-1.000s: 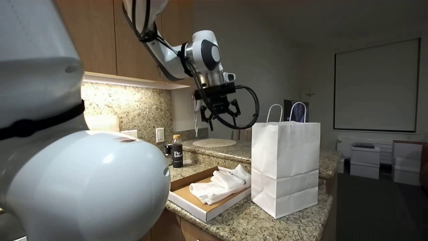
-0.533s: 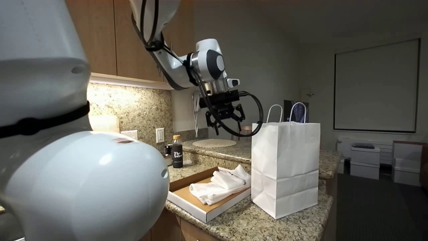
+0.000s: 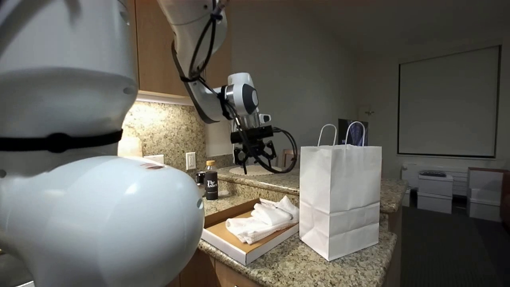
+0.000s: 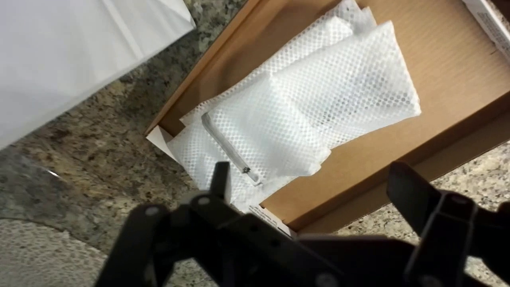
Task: Put one towel in the bag
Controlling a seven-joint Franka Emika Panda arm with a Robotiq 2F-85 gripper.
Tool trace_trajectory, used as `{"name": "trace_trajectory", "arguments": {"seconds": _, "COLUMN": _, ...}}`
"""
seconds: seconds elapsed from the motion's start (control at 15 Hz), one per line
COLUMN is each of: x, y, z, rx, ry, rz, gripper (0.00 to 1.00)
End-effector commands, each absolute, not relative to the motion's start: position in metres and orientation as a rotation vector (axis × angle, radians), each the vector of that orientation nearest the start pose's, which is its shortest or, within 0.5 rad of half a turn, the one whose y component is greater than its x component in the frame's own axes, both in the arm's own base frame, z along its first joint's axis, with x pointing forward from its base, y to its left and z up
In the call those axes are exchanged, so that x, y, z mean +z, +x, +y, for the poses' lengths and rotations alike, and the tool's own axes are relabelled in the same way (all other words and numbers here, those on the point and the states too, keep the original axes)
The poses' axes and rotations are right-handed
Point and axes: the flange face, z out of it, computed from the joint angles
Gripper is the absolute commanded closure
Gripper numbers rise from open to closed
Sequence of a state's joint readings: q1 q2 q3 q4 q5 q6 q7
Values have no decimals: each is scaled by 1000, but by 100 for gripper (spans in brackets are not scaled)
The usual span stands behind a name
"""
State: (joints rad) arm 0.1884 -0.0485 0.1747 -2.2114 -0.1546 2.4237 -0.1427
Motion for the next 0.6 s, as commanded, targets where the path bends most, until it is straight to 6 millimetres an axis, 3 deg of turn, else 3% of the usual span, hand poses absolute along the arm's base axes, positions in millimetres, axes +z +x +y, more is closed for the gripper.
{"name": "trace_trajectory", "arguments": {"seconds": 0.0, "x": 391, "y": 552, "z": 222, "rx": -300, "ry": -3044, "rz": -1065, "gripper": 0}}
{"name": "trace_trajectory", "arguments": {"seconds": 0.27, "x": 342, "y": 586, "z": 243, "rx": -177, "ry": -3034, "rz": -1121, "gripper": 0}}
{"name": "trace_trajectory", "arguments": {"seconds": 0.53, "x": 293, "y": 603, "z": 262, "rx": -69, "ry": -3059, "rz": -1217, "gripper": 0}}
